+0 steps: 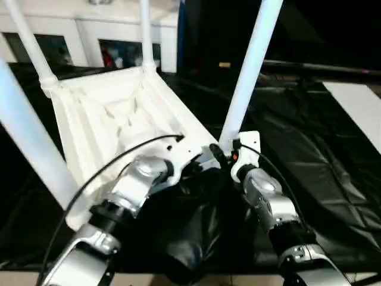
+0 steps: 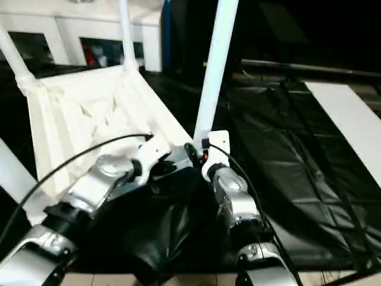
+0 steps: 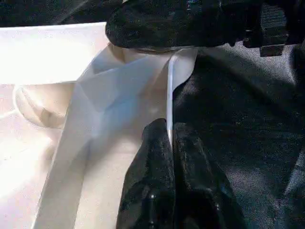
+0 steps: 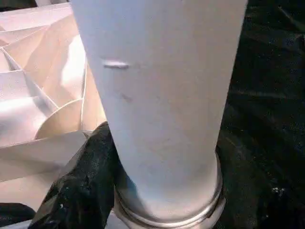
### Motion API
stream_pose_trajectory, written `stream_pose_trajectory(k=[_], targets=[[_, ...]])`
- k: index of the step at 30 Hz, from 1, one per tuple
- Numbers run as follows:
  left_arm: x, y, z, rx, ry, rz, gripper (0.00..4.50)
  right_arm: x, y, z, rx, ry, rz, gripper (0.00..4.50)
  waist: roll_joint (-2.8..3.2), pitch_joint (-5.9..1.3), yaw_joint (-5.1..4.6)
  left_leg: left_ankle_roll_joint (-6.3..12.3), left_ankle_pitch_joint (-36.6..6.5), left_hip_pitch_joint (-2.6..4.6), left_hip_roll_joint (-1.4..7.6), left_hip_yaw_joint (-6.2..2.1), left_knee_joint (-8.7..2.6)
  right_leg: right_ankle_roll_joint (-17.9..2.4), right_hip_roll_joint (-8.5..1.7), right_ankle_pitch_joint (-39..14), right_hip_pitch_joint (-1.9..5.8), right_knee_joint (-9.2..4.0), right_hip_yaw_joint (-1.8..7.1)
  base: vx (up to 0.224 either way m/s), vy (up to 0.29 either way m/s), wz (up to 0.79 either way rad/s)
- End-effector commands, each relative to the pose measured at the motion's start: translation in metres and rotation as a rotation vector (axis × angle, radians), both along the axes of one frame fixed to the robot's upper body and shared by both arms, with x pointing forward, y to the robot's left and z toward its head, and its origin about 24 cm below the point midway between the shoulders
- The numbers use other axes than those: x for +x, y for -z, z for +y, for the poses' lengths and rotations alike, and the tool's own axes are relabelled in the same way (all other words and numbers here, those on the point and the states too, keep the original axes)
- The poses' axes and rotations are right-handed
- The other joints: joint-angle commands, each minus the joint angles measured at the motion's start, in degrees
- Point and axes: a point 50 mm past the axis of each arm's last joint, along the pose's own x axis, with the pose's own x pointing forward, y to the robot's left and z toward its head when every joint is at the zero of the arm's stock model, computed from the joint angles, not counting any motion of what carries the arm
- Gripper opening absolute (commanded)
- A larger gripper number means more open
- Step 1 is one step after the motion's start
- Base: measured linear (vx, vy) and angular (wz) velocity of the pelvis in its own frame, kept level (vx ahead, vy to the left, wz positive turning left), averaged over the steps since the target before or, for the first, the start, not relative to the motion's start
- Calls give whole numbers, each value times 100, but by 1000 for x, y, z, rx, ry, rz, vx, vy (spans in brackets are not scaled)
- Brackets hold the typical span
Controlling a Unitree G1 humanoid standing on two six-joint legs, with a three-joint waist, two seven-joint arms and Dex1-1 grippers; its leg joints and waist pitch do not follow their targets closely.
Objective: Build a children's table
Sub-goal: Rotate leg to tighten
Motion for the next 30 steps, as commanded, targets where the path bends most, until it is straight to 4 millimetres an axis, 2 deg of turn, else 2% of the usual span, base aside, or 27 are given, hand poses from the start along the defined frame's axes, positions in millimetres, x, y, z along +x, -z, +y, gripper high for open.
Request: stream_pose_trajectory(k=[1,3,4,6,7,8,9,10,11,12,13,14,15,17,18,19,20,21,22,23,24,25,26,27,29,30], targets=[[-4,18,8,86,-11,19,0,-13,8,14,87,-126,22,260,24,-237,11,16,-1647,-13,73,-2,-461,-885,-298,-1726,163,-522,166,0,0,0],[-6,18,9,88,19,14,0,-15,3,13,111,-169,-7,330,24,-254,32,33,-1585,0,81,6,-451,-903,-301,-1636,160,-512,173,0,0,0],[-7,17,9,88,28,14,0,-16,1,13,115,-186,-18,330,19,-255,47,96,-1449,-24,86,9,-458,-966,-295,-1366,189,-481,172,0,0,0],[-9,17,12,80,40,28,0,-18,-4,5,108,-215,-32,336,11,-265,63,116,-1273,-53,80,3,-459,-954,-300,-1285,232,-473,165,0,0,0],[-9,16,12,79,45,20,0,-19,-5,-1,103,-221,-36,365,13,-273,54,137,-1200,-42,89,8,-454,-997,-300,-1175,223,-459,165,0,0,0],[-9,16,13,78,45,14,0,-20,-8,-7,96,-236,-47,365,13,-272,61,136,-1151,-46,85,10,-450,-1006,-294,-1125,235,-459,164,0,0,0],[-9,15,13,78,44,12,0,-20,-9,-10,94,-243,-52,365,-12,-274,59,148,-1123,-48,85,18,-442,-1019,-289,-1083,239,-455,162,0,0,0],[-9,13,13,67,57,-17,0,-24,-16,-24,97,-277,-75,365,-18,-257,70,183,-1138,-54,80,18,-448,-1015,-297,-1193,243,-473,161,0,0,0],[-8,11,13,53,46,-28,0,-26,-19,-32,86,-295,-91,365,-66,-255,72,214,-1147,-59,82,28,-436,-973,-293,-1243,250,-487,165,0,0,0],[-8,8,14,25,46,-42,0,-32,-24,-45,66,-331,-114,365,-59,-257,92,252,-1159,-57,86,24,-431,-930,-306,-1364,246,-482,167,0,0,0],[-9,6,15,11,56,-48,0,-35,-27,-50,58,-350,-122,365,-108,-242,96,288,-1214,-65,90,25,-435,-854,-311,-1592,234,-510,164,0,0,0],[-8,3,17,6,56,-70,0,-38,-30,-57,45,-369,-129,365,-104,-238,100,293,-1204,-78,92,11,-441,-778,-322,-1768,244,-518,166,0,0,0],[-8,0,18,-15,59,-89,28,-42,-32,-64,32,-390,-131,373,-107,-239,97,294,-1190,-83,94,11,-438,-756,-320,-1793,239,-518,168,0,0,0],[-9,-4,20,-57,51,-81,55,-46,-33,-69,14,-415,-131,376,-110,-238,87,301,-1202,-83,89,13,-434,-734,-314,-1870,224,-526,165,0,0,0],[-12,-8,20,-95,76,-74,55,-50,-34,-73,-1,-441,-122,376,-52,-239,64,289,-1198,-93,71,14,-426,-769,-313,-1898,226,-530,166,0,0,0],[-16,-12,21,-137,100,-66,66,-56,-34,-78,-15,-479,-103,376,-3,-269,65,289,-1070,-74,106,12,-417,-912,-303,-1503,218,-494,174,0,0,0],[-17,-14,21,-150,101,-66,79,-60,-35,-79,-17,-504,-99,376,9,-274,61,302,-1024,-68,117,13,-416,-983,-291,-1287,222,-481,168,0,0,0],[-19,-16,20,-166,110,-77,79,-63,-36,-80,-13,-531,-90,376,4,-282,57,333,-963,-68,122,20,-402,-1051,-279,-1045,220,-463,167,0,0,0],[-20,-19,19,-186,116,-82,96,-66,-38,-80,-6,-555,-79,376,-24,-321,49,470,-550,-90,98,24,-359,-1272,-257,-186,273,-357,162,0,0,0],[-21,-21,18,-202,113,-80,96,-69,-40,-81,2,-586,-68,376,-5,-336,55,592,-279,-89,107,25,-337,-1410,-252,339,265,-303,149,0,0,0],[-22,-21,18,-205,112,-80,99,-70,-40,-82,4,-592,-67,376,-10,-339,63,643,-190,-92,104,32,-322,-1475,-253,540,285,-289,152,0,0,0],[-23,-26,19,-228,116,-81,102,-70,-42,-78,20,-614,-61,376,-42,-328,81,740,-131,-93,109,37,-314,-1575,-264,738,280,-267,149,0,0,0],[-23,-28,19,-235,117,-83,123,-70,-42,-77,25,-621,-60,376,-37,-320,90,769,-146,-97,109,39,-314,-1605,-273,721,282,-267,148,0,0,0],[-26,-32,20,-258,133,-81,123,-68,-42,-72,42,-619,-65,376,-65,-313,95,783,-180,-100,113,42,-318,-1611,-281,635,281,-276,143,0,0,0],[-33,-38,20,-310,188,-72,139,-62,-41,-64,71,-605,-66,376,-63,-284,87,653,-488,-113,111,38,-349,-1560,-318,-104,266,-321,139,0,0,0],[-41,-39,22,-330,227,-33,149,-59,-40,-57,77,-622,-67,376,-53,-276,96,543,-646,-73,125,45,-350,-1506,-314,-428,235,-345,141,0,0,0]])
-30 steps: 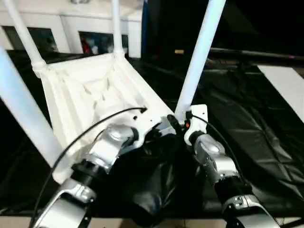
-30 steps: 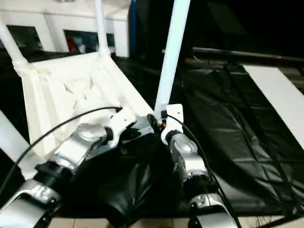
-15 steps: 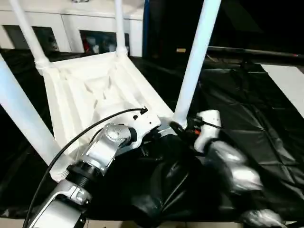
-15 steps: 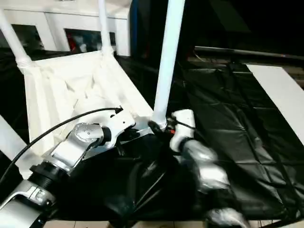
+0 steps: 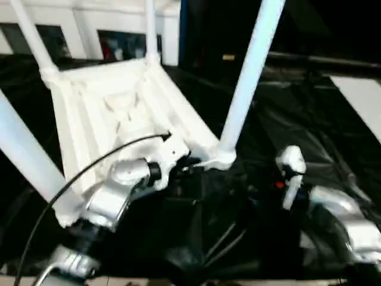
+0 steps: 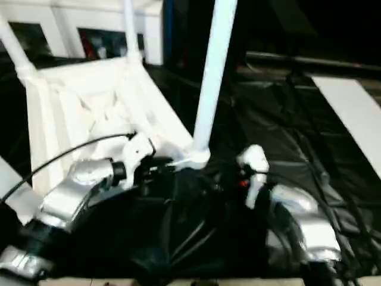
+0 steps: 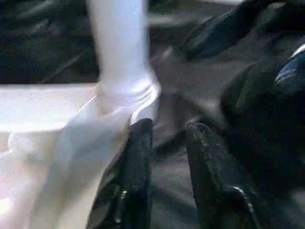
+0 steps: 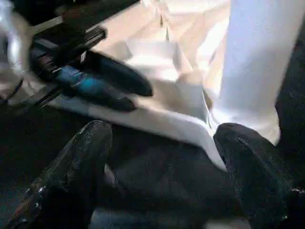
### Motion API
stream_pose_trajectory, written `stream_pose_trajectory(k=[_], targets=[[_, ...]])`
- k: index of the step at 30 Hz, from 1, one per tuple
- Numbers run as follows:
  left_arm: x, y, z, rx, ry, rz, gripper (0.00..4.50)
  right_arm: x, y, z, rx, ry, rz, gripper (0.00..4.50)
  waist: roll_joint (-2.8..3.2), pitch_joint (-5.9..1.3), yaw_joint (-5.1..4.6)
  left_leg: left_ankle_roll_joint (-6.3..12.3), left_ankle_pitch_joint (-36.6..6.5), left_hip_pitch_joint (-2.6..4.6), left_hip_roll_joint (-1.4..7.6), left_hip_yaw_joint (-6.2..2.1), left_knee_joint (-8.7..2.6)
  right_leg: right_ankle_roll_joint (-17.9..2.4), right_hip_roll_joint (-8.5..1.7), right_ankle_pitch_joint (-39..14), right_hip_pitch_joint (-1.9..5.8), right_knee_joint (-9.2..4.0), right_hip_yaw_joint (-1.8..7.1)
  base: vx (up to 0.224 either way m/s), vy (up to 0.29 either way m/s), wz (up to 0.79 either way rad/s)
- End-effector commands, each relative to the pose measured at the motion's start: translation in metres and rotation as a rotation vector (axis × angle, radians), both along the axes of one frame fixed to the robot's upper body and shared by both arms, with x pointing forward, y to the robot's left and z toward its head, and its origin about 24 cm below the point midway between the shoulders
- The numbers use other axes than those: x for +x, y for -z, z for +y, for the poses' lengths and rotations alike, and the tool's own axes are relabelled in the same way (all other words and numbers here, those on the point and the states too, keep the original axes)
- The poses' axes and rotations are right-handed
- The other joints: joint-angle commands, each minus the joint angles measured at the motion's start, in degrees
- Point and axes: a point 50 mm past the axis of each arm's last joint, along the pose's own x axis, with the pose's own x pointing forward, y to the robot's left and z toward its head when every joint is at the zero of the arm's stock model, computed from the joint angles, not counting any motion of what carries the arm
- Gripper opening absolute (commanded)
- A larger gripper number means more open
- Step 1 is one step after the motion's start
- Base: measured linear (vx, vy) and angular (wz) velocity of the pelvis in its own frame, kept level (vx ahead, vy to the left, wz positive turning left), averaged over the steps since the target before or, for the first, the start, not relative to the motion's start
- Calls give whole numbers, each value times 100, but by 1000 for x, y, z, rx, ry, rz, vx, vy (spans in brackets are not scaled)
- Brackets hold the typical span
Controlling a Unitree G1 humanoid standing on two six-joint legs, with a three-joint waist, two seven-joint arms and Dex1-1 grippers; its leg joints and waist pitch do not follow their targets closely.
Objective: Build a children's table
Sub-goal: Rotate leg to tighten
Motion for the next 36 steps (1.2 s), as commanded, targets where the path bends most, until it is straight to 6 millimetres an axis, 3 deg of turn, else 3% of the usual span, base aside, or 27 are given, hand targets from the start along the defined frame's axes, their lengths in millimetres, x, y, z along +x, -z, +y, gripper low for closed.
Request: stream_pose_trajectory(k=[1,2,5,6,8,9,10,16,20,23,25,26,27,30,31,36], targets=[[-14,-3,3,-28,88,51,159,5,2,9,12,-17,12,376,-16,-321,34,436,-676,11,117,24,-359,-1481,-322,-526,339,-351,155,0,0,0],[-20,-1,5,-18,117,77,169,6,2,13,20,-27,13,376,-41,-306,35,367,-757,21,119,29,-371,-1408,-312,-758,313,-371,156,0,0,0],[-28,3,9,7,150,112,182,12,2,22,28,-25,11,376,1,-321,52,276,-606,45,114,29,-366,-1320,-293,-643,300,-332,161,0,0,0],[-32,4,11,18,154,130,192,15,2,25,31,-20,9,376,-74,-323,64,276,-554,61,113,53,-355,-1302,-278,-524,296,-338,163,0,0,0],[-42,11,18,74,154,173,211,31,3,36,51,24,5,376,-39,-320,50,204,-547,44,104,38,-375,-1366,-303,-553,293,-298,158,0,0,0],[-44,12,19,85,150,176,214,34,2,39,59,31,3,376,-22,-318,71,185,-547,75,108,50,-369,-1339,-292,-553,283,-310,161,0,0,0],[-45,13,21,98,139,174,217,38,2,42,66,43,-2,376,-60,-323,63,181,-460,73,108,58,-359,-1347,-281,-375,292,-291,167,0,0,0],[-60,20,30,107,145,224,268,64,-6,58,150,147,-7,376,-44,-348,96,183,-210,91,94,68,-350,-1403,-278,90,308,-221,166,0,0,0],[-67,20,32,72,179,232,296,76,-6,56,139,248,-20,376,-76,-340,88,97,-297,83,85,70,-360,-1371,-288,-66,311,-231,166,0,0,0],[-71,19,35,44,210,253,335,82,-4,51,133,330,-15,376,-67,-330,107,-8,-503,110,83,80,-362,-1309,-271,-247,284,-242,171,0,0,0],[-75,19,39,27,235,281,344,88,-2,46,111,399,-15,376,-77,-327,89,-105,-603,86,72,70,-363,-1259,-278,-407,281,-235,170,0,0,0],[-77,19,41,14,244,294,351,90,-1,44,100,435,-16,376,-114,-325,83,-115,-663,87,66,80,-361,-1239,-271,-500,277,-252,171,0,0,0],[-79,19,45,0,259,314,366,93,-1,40,100,476,-13,376,-95,-322,89,-148,-774,99,66,78,-362,-1204,-273,-633,265,-251,177,0,0,0],[-81,20,52,3,259,318,387,96,-1,34,92,524,-7,376,-96,-319,81,-179,-881,90,67,66,-369,-1112,-258,-719,269,-255,174,0,0,0],[-81,19,55,3,260,319,400,97,-1,30,81,546,-7,376,-134,-318,73,-167,-904,91,67,74,-365,-1091,-250,-736,265,-262,175,0,0,0],[-86,16,61,-24,287,341,437,103,1,20,56,632,0,376,-113,-332,81,-169,-849,96,64,76,-353,-1121,-251,-621,257,-226,175,0,0,0]])
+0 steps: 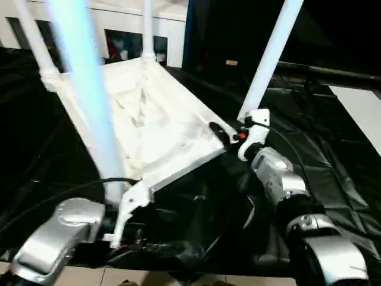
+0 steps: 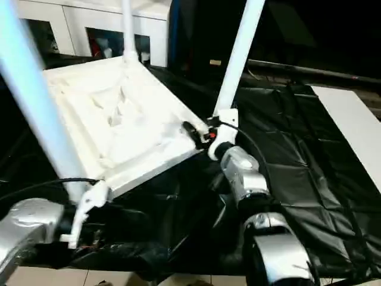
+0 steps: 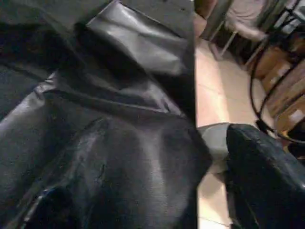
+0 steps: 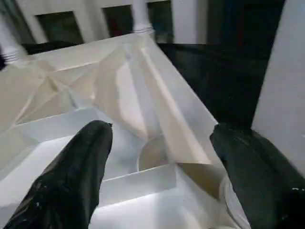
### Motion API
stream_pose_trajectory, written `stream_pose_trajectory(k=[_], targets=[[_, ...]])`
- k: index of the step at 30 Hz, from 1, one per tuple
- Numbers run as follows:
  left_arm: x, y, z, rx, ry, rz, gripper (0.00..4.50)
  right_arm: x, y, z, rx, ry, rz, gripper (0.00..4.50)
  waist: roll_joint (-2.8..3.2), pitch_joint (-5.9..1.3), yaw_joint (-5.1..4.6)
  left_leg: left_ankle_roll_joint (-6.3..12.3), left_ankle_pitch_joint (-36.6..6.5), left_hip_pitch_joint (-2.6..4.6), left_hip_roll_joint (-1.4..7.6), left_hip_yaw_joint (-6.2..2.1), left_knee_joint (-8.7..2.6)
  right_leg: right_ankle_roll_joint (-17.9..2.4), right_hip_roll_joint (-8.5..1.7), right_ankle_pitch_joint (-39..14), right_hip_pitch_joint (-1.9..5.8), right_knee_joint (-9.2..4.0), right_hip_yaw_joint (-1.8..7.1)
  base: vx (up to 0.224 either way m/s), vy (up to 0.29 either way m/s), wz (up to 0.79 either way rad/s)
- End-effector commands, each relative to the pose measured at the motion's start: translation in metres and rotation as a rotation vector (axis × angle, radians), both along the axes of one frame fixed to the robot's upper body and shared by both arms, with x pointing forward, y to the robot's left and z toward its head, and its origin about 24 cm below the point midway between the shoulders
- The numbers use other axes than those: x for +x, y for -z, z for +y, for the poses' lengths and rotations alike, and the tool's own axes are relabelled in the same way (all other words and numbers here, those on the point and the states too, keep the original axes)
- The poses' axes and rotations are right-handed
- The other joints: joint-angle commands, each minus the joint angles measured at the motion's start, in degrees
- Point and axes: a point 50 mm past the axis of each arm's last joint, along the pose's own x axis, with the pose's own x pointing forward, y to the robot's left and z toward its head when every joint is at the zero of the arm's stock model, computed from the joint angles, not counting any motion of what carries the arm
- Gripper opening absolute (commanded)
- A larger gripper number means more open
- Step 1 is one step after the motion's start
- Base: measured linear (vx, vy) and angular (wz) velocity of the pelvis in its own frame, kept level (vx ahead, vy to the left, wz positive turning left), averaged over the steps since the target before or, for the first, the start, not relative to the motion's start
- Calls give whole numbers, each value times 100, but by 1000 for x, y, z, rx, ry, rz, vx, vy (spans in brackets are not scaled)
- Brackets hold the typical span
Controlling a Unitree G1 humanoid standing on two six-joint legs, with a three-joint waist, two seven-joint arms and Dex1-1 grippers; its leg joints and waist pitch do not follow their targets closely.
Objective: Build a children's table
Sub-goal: Rotate leg to tighten
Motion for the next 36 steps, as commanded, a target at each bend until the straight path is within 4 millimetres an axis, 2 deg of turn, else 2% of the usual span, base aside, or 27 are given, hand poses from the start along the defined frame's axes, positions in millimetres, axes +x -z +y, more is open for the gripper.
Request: stream_pose_trajectory(k=[1,4,7,11,13,14,17,20,25,26,28,29,32,35,36], targets=[[-2,-6,2,-18,21,-19,444,4,-1,-21,-18,99,0,376,104,-340,-29,-63,-844,56,62,74,-405,-1123,-239,-560,257,-329,168,0,0,0],[-5,-9,4,-28,53,-15,444,8,-3,-26,-16,158,4,376,114,-343,-11,-31,-780,67,62,87,-395,-1168,-237,-411,249,-315,171,0,0,0],[-8,-10,6,-28,75,-17,444,11,-4,-27,-20,180,7,376,109,-352,-4,-33,-743,53,61,81,-392,-1164,-232,-323,274,-295,160,0,0,0],[-9,-11,8,-43,90,-28,444,12,-6,-27,-33,181,1,376,98,-355,-12,-34,-762,36,58,83,-384,-1166,-241,-365,286,-294,167,0,0,0],[-8,-13,9,-59,75,-56,444,13,-8,-25,-29,161,-10,376,111,-354,-17,-34,-777,36,61,78,-385,-1174,-243,-376,282,-294,163,0,0,0],[-7,-13,10,-67,65,-68,444,13,-9,-24,-25,151,-15,376,89,-352,-23,-18,-781,28,62,81,-383,-1174,-240,-362,291,-295,166,0,0,0],[5,-21,24,-94,-46,-162,444,8,-11,-7,-19,-55,-68,376,77,-356,-45,79,-766,4,62,75,-375,-1237,-239,-284,311,-296,165,0,0,0],[10,-26,36,-90,-94,-199,444,1,-7,-1,-58,-158,-91,376,83,-358,-50,150,-719,16,77,62,-378,-1249,-250,-295,312,-295,164,0,0,0],[13,-30,52,-78,-141,-229,444,-14,3,0,-99,-292,-103,376,88,-345,-48,132,-833,53,87,61,-396,-1304,-247,-459,282,-312,162,0,0,0],[13,-31,53,-82,-145,-232,444,-15,5,-1,-104,-303,-103,376,117,-342,-37,123,-847,55,85,58,-399,-1303,-250,-468,289,-318,164,0,0,0],[15,-31,58,-67,-168,-266,444,-21,9,-7,-103,-315,-104,376,103,-339,-22,118,-909,64,90,66,-400,-1294,-246,-499,282,-331,167,0,0,0],[14,-30,59,-69,-170,-258,444,-23,10,-11,-104,-310,-105,376,147,-335,-10,96,-931,64,90,56,-410,-1288,-252,-526,288,-331,169,0,0,0],[16,-33,52,-117,-174,-324,444,-26,11,-19,-109,-288,-104,376,128,-317,-23,-26,-1249,75,95,51,-430,-1207,-258,-999,271,-388,171,0,0,0],[19,-38,38,-236,-183,-298,444,-28,12,-24,-112,-271,-100,376,114,-313,-20,-74,-1370,71,92,45,-432,-1153,-258,-1204,268,-402,174,0,0,0],[22,-42,32,-301,-207,-299,444,-28,13,-25,-115,-267,-100,376,136,-311,-20,-107,-1419,87,96,48,-435,-1164,-253,-1231,245,-403,173,0,0,0]])
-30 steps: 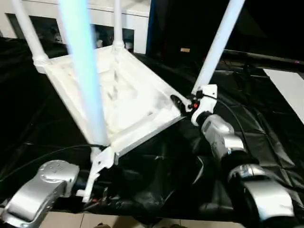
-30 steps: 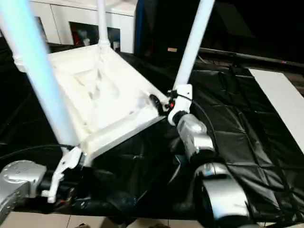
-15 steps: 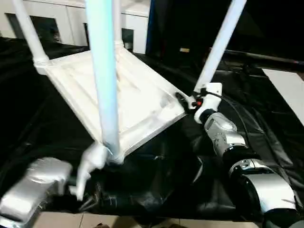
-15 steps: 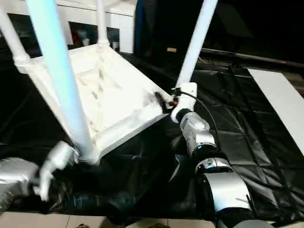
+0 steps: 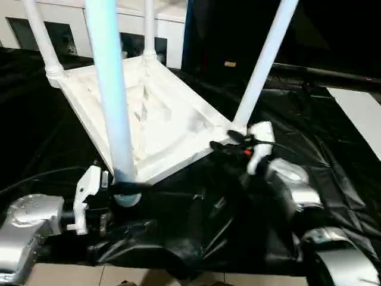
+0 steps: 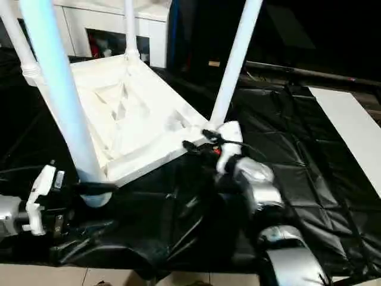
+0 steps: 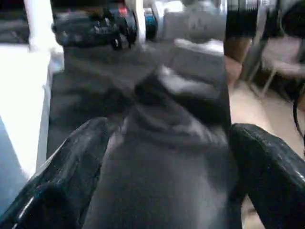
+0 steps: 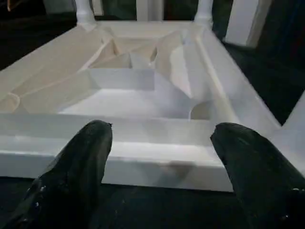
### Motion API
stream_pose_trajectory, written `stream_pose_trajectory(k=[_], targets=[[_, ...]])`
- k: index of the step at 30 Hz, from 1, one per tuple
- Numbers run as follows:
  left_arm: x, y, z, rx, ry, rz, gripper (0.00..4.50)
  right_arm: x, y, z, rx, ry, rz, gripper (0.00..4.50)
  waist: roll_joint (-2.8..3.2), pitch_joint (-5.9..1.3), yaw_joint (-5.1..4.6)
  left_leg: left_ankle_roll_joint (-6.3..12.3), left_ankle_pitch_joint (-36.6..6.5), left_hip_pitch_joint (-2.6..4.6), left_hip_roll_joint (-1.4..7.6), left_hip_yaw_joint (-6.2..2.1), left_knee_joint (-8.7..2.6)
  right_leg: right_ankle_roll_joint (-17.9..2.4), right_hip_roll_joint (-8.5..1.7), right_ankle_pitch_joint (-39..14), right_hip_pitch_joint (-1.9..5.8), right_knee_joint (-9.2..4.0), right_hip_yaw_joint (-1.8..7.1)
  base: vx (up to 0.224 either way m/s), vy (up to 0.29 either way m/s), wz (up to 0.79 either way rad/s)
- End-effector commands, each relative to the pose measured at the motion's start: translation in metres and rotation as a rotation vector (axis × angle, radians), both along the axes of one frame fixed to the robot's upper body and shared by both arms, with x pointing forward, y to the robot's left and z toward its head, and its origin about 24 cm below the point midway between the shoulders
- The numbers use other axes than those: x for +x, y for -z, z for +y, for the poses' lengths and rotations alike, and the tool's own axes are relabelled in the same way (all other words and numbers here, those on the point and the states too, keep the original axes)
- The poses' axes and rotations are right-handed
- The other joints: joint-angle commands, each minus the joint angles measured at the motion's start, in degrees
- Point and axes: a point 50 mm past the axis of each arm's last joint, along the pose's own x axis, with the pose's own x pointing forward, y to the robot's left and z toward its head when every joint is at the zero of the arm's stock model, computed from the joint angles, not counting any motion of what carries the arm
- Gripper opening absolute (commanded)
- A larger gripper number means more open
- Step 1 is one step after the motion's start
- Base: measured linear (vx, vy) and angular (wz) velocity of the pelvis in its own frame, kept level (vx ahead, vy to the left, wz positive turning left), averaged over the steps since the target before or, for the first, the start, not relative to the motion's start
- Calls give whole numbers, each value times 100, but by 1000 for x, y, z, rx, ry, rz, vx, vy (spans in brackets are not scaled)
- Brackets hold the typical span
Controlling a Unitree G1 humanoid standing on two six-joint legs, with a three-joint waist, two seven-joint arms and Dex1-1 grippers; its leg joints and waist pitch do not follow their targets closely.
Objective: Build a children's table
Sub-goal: Rotate leg to tighten
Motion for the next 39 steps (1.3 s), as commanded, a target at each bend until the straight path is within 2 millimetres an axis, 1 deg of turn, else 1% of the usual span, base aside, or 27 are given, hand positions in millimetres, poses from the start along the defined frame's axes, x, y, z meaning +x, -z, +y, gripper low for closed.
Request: stream_pose_trajectory(k=[1,3,5,6,7,8,9,10,11,12,13,14,15,16,17,18,19,21,23,24,26,28,30,32,35,37,39], targets=[[14,-25,-13,-153,-45,-76,444,-1,-1,-8,-10,24,0,376,155,-314,-4,-119,-1457,92,83,67,-433,-1173,-255,-1228,206,-420,178,0,0,0],[24,-31,-15,-216,-114,-115,444,0,-2,-11,-6,43,-1,376,135,-311,14,-95,-1449,68,70,63,-433,-1187,-247,-1225,221,-436,175,0,0,0],[32,-31,-13,-219,-176,-132,444,0,-3,-12,0,55,0,376,111,-303,13,-81,-1500,47,62,47,-438,-1039,-247,-1492,237,-457,170,0,0,0],[36,-29,-11,-179,-223,-156,444,0,-3,-13,-4,55,-2,376,112,-294,9,-84,-1615,47,57,31,-437,-921,-248,-1806,225,-487,164,0,0,0],[40,-26,-10,-153,-244,-161,444,0,-3,-14,-8,60,-2,376,80,-284,-12,-103,-1686,25,47,7,-444,-764,-263,-2176,238,-526,156,0,0,0],[42,-24,-9,-137,-256,-165,444,0,-3,-14,-11,65,-2,376,88,-276,-18,-125,-1781,46,43,2,-435,-636,-265,-2516,198,-564,154,0,0,0],[43,-21,-8,-129,-265,-146,444,0,-3,-15,-15,70,-2,376,88,-277,-22,-138,-1837,57,48,-3,-430,-600,-272,-2650,184,-572,154,0,0,0],[42,-17,-8,-106,-253,-134,444,0,-3,-16,-17,73,0,376,94,-265,-21,-138,-1928,80,43,-5,-423,-518,-269,-2918,141,-612,151,0,0,0],[37,-9,-10,-87,-198,-72,444,0,-3,-15,-20,73,1,376,84,-260,-27,-147,-1974,87,45,-7,-423,-492,-271,-3026,123,-618,151,0,0,0],[35,-7,-11,-81,-178,-51,444,0,-3,-15,-21,72,1,376,106,-245,-27,-154,-2031,87,47,-21,-434,-470,-278,-3135,109,-627,148,0,0,0],[32,-4,-12,-71,-155,-36,444,-1,-3,-14,-23,70,1,376,99,-237,-44,-180,-2197,82,45,-45,-443,-366,-272,-3415,89,-651,126,0,0,0],[27,-2,-12,-74,-130,-8,444,-1,-3,-14,-24,65,2,376,95,-235,-43,-177,-2224,95,46,-45,-441,-351,-271,-3451,69,-660,128,0,0,0],[23,0,-12,-59,-113,-3,444,-2,-3,-14,-27,60,3,376,103,-226,-48,-169,-2248,83,46,-56,-450,-355,-277,-3473,65,-665,128,0,0,0],[16,2,-10,-39,-84,2,444,-3,-2,-13,-29,47,6,376,97,-213,-63,-171,-2265,39,53,-71,-482,-345,-275,-3447,82,-662,125,0,0,0],[16,2,-10,-39,-84,2,444,-3,-2,-13,-29,47,6,376,112,-215,-63,-179,-2306,44,58,-78,-488,-358,-276,-3424,78,-658,122,0,0,0],[15,2,-8,-41,-81,10,444,-4,-2,-13,-29,40,7,376,115,-223,-72,-177,-2317,49,58,-74,-490,-375,-273,-3368,77,-661,121,0,0,0],[12,-1,-5,-57,-69,35,444,-5,-2,-13,-30,31,6,376,128,-245,-57,-164,-2289,74,67,-62,-484,-502,-263,-3014,64,-637,133,0,0,0],[5,-9,1,-100,-27,101,444,-8,-2,-14,-26,12,5,376,135,-225,-75,-156,-2243,18,64,-60,-515,-677,-243,-2677,94,-574,130,0,0,0],[0,-17,13,-79,6,130,444,-10,-2,-14,-24,-10,3,376,153,-225,-75,-144,-2288,51,55,-45,-502,-712,-242,-2655,76,-582,135,0,0,0],[0,-18,17,-60,5,134,444,-11,-2,-14,-23,-18,2,376,142,-219,-85,-125,-2276,52,54,-34,-498,-720,-235,-2630,68,-590,143,0,0,0],[-1,-21,30,-7,-2,156,444,-12,-2,-12,-26,-33,-2,376,182,-230,-81,-127,-2109,41,57,-33,-501,-734,-248,-2464,99,-568,161,0,0,0],[-3,-24,43,27,-15,183,444,-14,-1,-11,-29,-59,-1,376,204,-251,-77,-120,-1850,36,64,-15,-499,-872,-242,-1999,124,-511,170,0,0,0],[-8,-25,55,76,-16,207,444,-16,0,-10,-35,-75,4,376,210,-258,-73,-102,-1743,30,63,-10,-497,-935,-242,-1791,145,-490,173,31,-1,-1],[-14,-27,67,127,-16,246,444,-19,2,-10,-49,-92,13,376,219,-278,-80,-66,-1502,14,59,-12,-499,-1034,-241,-1346,191,-436,170,69,1,-3],[-21,-30,86,190,-62,289,444,-22,8,-12,-74,-79,28,376,250,-330,-82,24,-906,64,45,29,-456,-1283,-201,-197,216,-343,161,82,9,-3],[-24,-34,99,214,-104,311,444,-22,11,-15,-92,-56,38,376,249,-335,-83,152,-523,58,28,43,-445,-1444,-194,479,263,-294,149,71,14,0],[-29,-43,113,223,-155,326,444,-23,14,-18,-103,-29,52,376,262,-306,-83,162,-645,77,26,57,-451,-1477,-207,345,260,-317,154,0,0,0]])
